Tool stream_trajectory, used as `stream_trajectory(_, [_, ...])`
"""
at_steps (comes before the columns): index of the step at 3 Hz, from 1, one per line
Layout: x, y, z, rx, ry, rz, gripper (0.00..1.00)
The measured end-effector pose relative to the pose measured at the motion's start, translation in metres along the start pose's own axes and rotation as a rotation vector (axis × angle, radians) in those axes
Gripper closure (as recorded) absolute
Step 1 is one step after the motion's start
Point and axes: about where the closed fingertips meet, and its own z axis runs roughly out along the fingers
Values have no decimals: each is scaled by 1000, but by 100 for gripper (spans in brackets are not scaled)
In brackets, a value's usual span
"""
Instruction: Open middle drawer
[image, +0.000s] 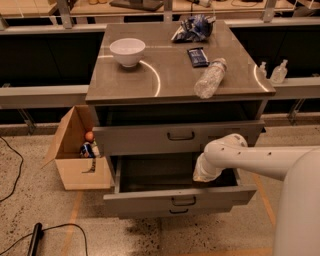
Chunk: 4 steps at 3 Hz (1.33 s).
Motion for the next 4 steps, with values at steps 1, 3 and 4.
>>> stream_trajectory(1, [-4,11,16,-2,-31,20,100])
stream_trajectory(3, [-15,32,42,-15,-96,35,100])
stream_trajectory(4, [-22,44,49,-27,-129,18,100])
